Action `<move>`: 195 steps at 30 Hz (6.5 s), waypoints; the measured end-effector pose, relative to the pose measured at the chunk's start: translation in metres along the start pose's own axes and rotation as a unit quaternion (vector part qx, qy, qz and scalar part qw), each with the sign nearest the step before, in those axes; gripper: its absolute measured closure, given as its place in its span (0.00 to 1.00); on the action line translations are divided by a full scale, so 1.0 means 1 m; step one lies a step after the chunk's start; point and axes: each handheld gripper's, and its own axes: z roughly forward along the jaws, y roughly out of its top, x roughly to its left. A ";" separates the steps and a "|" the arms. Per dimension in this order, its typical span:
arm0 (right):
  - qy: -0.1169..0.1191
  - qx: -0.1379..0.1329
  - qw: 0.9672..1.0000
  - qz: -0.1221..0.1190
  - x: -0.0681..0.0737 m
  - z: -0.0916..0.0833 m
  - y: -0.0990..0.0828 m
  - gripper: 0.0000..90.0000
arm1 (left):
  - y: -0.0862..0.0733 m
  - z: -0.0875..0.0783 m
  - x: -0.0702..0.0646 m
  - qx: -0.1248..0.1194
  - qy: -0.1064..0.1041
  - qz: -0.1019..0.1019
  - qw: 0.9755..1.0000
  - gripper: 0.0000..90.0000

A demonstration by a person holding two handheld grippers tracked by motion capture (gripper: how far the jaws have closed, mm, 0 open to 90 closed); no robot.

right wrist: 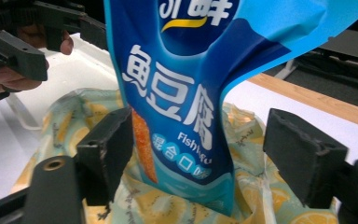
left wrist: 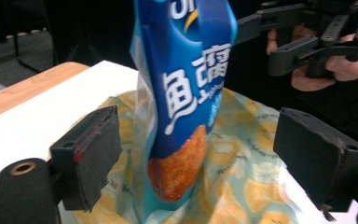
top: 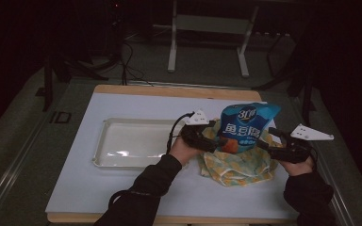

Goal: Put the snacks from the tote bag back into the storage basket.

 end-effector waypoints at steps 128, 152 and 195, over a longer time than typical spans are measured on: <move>-0.017 -0.034 0.997 -0.067 0.048 0.037 0.125 0.99 | 0.099 -0.068 0.000 -0.005 0.104 -0.001 0.995 0.98; 0.017 -0.035 0.995 -0.091 0.086 0.075 0.145 0.99 | 0.082 -0.122 0.008 -0.016 0.135 -0.020 0.990 0.98; 0.093 -0.027 0.988 -0.118 0.163 0.136 0.137 0.99 | 0.014 -0.212 -0.002 -0.019 0.189 -0.055 0.980 0.98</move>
